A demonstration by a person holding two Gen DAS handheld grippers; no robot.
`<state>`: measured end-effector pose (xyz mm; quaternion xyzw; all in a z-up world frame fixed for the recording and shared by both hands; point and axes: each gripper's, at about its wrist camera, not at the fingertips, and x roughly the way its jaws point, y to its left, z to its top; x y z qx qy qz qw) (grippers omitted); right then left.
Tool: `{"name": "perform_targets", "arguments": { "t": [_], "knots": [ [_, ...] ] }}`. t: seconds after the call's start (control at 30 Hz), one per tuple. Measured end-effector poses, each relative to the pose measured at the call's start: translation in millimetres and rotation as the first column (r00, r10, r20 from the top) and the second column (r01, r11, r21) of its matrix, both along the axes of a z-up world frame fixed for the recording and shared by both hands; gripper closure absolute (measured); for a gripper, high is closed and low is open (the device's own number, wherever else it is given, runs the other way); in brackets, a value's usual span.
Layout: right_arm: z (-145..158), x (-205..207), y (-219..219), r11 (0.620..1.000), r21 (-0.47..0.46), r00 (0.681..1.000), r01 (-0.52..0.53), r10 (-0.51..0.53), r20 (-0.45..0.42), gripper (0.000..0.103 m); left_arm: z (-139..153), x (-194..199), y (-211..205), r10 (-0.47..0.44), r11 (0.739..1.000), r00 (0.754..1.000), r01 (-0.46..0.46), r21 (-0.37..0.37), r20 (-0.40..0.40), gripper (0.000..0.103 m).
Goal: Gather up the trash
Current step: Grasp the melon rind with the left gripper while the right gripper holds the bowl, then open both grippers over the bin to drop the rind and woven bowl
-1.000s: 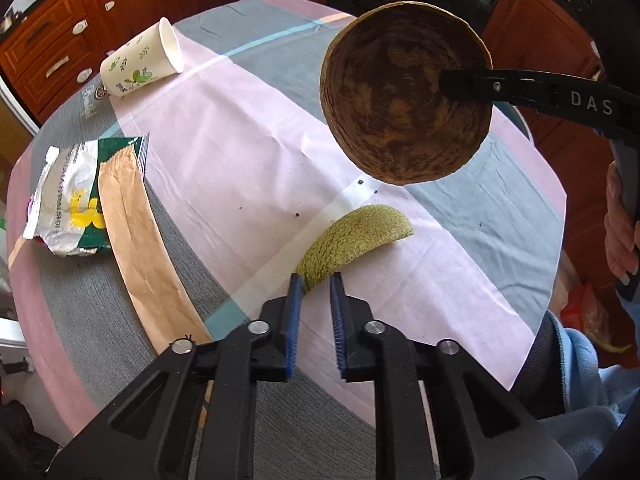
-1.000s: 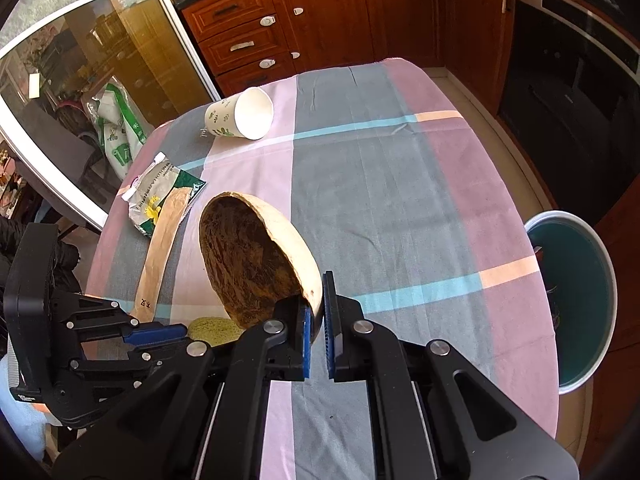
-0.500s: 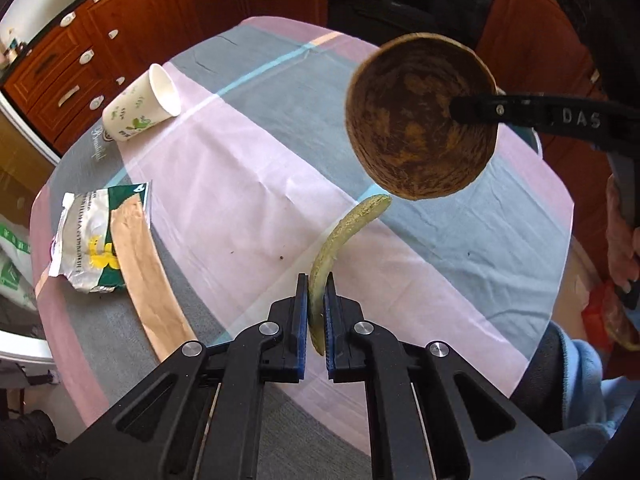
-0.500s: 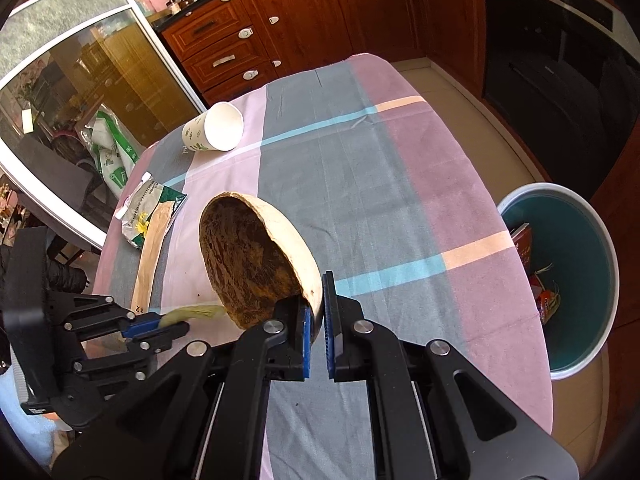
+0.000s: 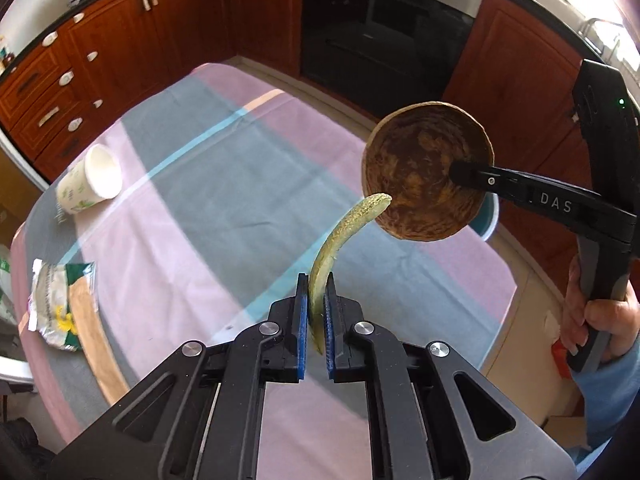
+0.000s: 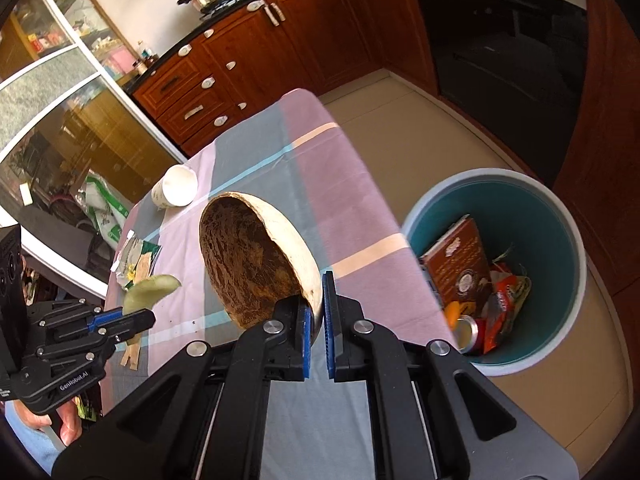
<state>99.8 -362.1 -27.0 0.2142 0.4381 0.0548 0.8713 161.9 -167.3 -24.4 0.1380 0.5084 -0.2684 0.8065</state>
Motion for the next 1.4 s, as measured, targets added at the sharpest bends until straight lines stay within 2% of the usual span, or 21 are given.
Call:
{"name": "perform_targets", "arguments": {
  "t": [0.27, 0.43, 0.63, 0.87, 0.93, 0.97, 1.0, 1.03, 1.07, 1.13, 1.17, 1.23, 1.4],
  "knots": [
    [-11, -26, -100, 0.983, -0.013, 0.982, 0.185, -0.185, -0.031, 0.098, -27, 12, -116, -0.123, 0.992, 0.989, 0.121, -0.032, -0.077, 0.095],
    [-26, -33, -138, 0.966, -0.048, 0.964, 0.255, -0.257, -0.072, 0.098, -43, 20, -167, -0.163, 0.987, 0.981, 0.162, -0.019, -0.101, 0.095],
    [-45, -28, -155, 0.96, -0.079, 0.953, 0.268, -0.276, -0.123, 0.097, -65, 27, -194, -0.174, 0.984, 0.975, 0.177, 0.005, -0.136, 0.095],
    [-70, -13, -153, 0.969, -0.075, 0.952, 0.235, -0.245, -0.181, 0.097, -86, 38, -203, -0.161, 0.986, 0.973, 0.167, 0.026, -0.168, 0.094],
    [-74, -8, -151, 0.972, -0.064, 0.953, 0.228, -0.236, -0.188, 0.091, -87, 40, -203, -0.156, 0.986, 0.973, 0.163, 0.031, -0.169, 0.089],
    [-74, -7, -151, 0.972, -0.059, 0.954, 0.226, -0.233, -0.189, 0.088, -87, 41, -202, -0.155, 0.986, 0.974, 0.162, 0.029, -0.165, 0.077],
    [-75, -7, -151, 0.972, -0.054, 0.955, 0.227, -0.233, -0.185, 0.083, -85, 39, -199, -0.152, 0.987, 0.976, 0.158, 0.029, -0.155, 0.069],
    [-74, -6, -150, 0.973, -0.048, 0.956, 0.227, -0.232, -0.18, 0.074, -83, 39, -197, -0.144, 0.988, 0.98, 0.149, 0.031, -0.139, 0.052],
    [-73, -6, -149, 0.973, -0.048, 0.957, 0.228, -0.233, -0.175, 0.069, -81, 38, -195, -0.136, 0.99, 0.984, 0.141, 0.029, -0.118, 0.046],
    [-69, -4, -146, 0.971, -0.053, 0.958, 0.231, -0.237, -0.161, 0.046, -77, 39, -191, -0.126, 0.992, 0.986, 0.129, 0.017, -0.105, 0.043],
    [-67, -4, -145, 0.97, -0.057, 0.958, 0.236, -0.242, -0.156, 0.042, -76, 40, -189, -0.12, 0.993, 0.987, 0.121, 0.009, -0.111, 0.04],
    [-63, -5, -144, 0.967, -0.056, 0.956, 0.247, -0.253, -0.149, 0.026, -72, 40, -185, -0.109, 0.994, 0.987, 0.109, -0.004, -0.115, 0.036],
    [-56, -5, -139, 0.965, -0.054, 0.952, 0.257, -0.262, -0.158, 0.023, -66, 37, -172, -0.09, 0.996, 0.989, 0.087, -0.025, -0.116, 0.032]
  ]
}}
